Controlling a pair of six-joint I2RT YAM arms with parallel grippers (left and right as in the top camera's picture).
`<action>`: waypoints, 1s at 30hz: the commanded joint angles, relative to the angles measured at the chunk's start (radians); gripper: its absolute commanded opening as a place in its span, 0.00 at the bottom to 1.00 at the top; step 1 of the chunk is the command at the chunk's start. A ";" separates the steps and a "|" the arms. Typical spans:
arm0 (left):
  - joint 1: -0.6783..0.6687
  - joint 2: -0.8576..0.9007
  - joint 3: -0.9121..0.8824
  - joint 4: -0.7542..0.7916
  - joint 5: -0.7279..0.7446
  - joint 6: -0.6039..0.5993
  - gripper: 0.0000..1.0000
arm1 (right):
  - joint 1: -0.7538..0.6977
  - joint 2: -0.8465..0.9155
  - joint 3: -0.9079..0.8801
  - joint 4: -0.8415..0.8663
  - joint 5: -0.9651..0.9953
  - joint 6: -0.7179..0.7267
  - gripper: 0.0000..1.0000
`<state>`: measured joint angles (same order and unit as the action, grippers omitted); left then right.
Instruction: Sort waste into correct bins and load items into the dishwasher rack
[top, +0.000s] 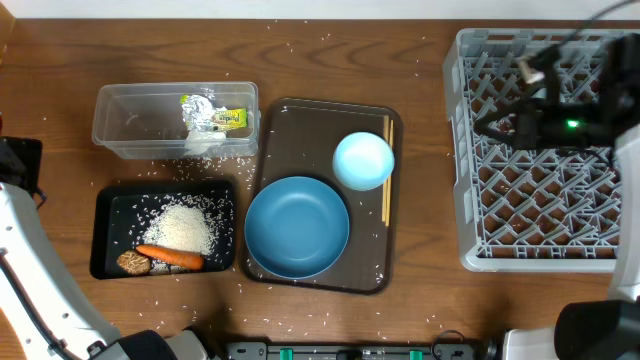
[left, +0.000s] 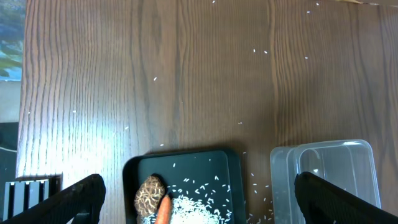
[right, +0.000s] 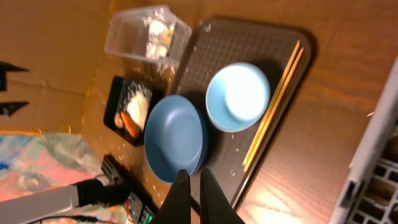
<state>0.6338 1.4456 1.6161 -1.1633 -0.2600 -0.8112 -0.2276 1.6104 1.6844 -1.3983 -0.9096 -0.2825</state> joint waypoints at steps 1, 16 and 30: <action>0.005 0.002 0.005 -0.003 0.003 0.002 0.98 | 0.000 -0.015 -0.011 -0.005 -0.089 -0.100 0.01; 0.005 0.002 0.005 -0.003 0.003 0.002 0.98 | 0.594 0.131 -0.011 0.309 0.719 0.335 0.62; 0.005 0.002 0.005 -0.003 0.003 0.002 0.98 | 0.854 0.515 -0.011 0.635 0.723 0.410 0.57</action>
<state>0.6338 1.4460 1.6161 -1.1629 -0.2600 -0.8112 0.5983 2.1082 1.6707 -0.7769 -0.2050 0.0998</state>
